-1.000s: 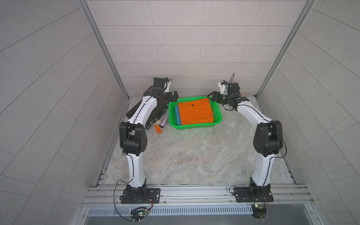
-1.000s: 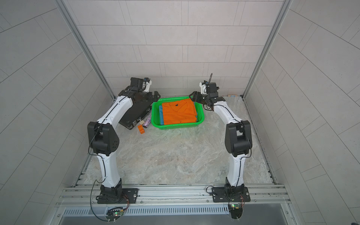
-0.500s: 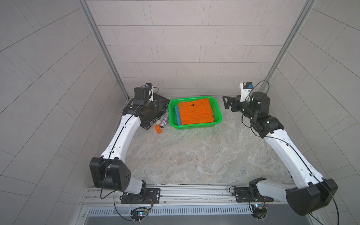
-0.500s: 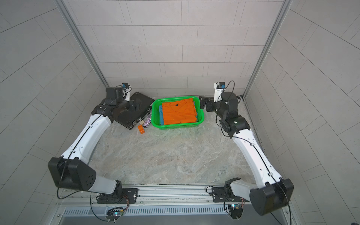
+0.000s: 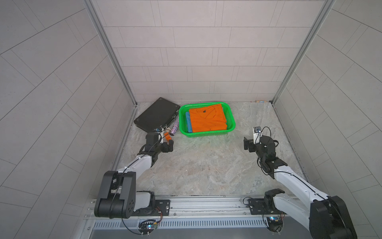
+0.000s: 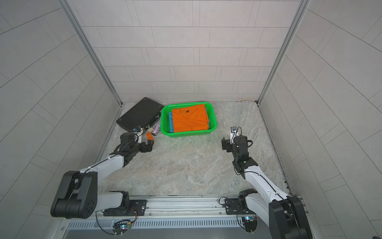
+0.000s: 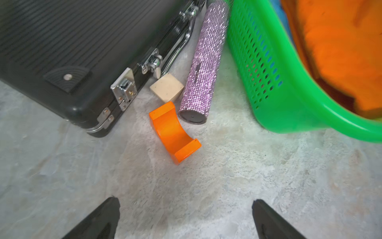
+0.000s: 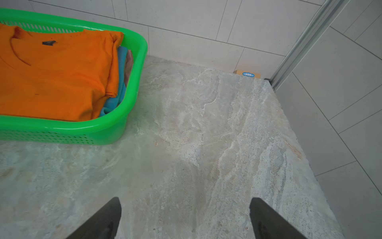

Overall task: Put the folded t-shirts into the basket
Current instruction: Reset both arms

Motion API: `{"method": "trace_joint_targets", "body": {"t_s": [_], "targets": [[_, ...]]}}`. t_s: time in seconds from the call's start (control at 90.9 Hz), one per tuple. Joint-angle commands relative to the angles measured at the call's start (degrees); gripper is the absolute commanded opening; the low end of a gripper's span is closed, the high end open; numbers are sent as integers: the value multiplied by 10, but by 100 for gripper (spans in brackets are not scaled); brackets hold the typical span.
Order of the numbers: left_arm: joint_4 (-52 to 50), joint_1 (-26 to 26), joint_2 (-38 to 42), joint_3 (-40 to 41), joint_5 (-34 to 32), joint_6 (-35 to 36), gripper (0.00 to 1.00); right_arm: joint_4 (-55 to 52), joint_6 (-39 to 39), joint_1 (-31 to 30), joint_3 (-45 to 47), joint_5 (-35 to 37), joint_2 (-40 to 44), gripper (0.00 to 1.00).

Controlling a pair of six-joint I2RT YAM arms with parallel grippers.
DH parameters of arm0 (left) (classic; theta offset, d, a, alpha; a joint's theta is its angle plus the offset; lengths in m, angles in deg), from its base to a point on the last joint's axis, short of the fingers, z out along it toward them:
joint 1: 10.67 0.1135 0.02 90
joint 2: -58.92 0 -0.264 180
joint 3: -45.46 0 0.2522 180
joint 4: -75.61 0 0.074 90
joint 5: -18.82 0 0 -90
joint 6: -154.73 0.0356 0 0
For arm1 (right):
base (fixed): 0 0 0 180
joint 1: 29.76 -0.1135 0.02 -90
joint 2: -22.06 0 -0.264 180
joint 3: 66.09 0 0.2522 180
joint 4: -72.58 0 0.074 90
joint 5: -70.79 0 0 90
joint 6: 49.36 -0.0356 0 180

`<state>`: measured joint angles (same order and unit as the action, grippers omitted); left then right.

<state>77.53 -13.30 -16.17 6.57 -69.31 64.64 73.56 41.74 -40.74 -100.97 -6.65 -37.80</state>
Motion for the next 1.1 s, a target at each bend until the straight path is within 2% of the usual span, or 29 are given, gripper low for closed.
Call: {"method": "trace_joint_targets", "body": {"t_s": [0.0,0.143,0.231,0.33,0.363,0.44,0.506,0.572,0.66,0.715,0.847,0.935,0.99,1.045,1.089], "targets": [[199,0,4,32,42,-9,100,230,18,11,43,22,-71,100],[162,-6,-13,6,10,-22,100,449,19,19,70,35,-217,100],[151,-17,-21,-3,-23,-28,100,473,-6,32,62,37,-261,100],[128,-46,-34,-22,-70,-16,100,510,-37,76,57,-14,-302,100],[127,-52,-34,-23,-80,-13,100,487,-38,83,45,-30,-300,100],[127,-57,-35,-24,-94,-13,100,361,-36,94,5,-67,-274,100],[116,-74,-43,-34,-123,-5,100,389,-40,101,6,-79,-289,100],[106,-104,-54,-45,-198,-2,100,379,-41,102,1,-77,-285,100],[110,-112,-48,-40,-211,31,100,325,-49,103,-19,-68,-280,100],[176,-108,-49,-12,-227,56,100,330,-51,105,-17,-68,-281,100],[285,-73,-77,25,-199,49,100,326,-51,105,-19,-69,-280,100],[275,-45,-88,18,-155,28,100,325,-51,105,-18,-69,-280,100],[308,-18,-116,24,-120,13,100,325,-51,105,-19,-69,-280,100],[354,-8,-144,26,-108,6,100,324,-51,104,-19,-68,-280,100],[332,-8,-138,19,-109,5,100,324,-51,105,-19,-69,-280,100]]}}
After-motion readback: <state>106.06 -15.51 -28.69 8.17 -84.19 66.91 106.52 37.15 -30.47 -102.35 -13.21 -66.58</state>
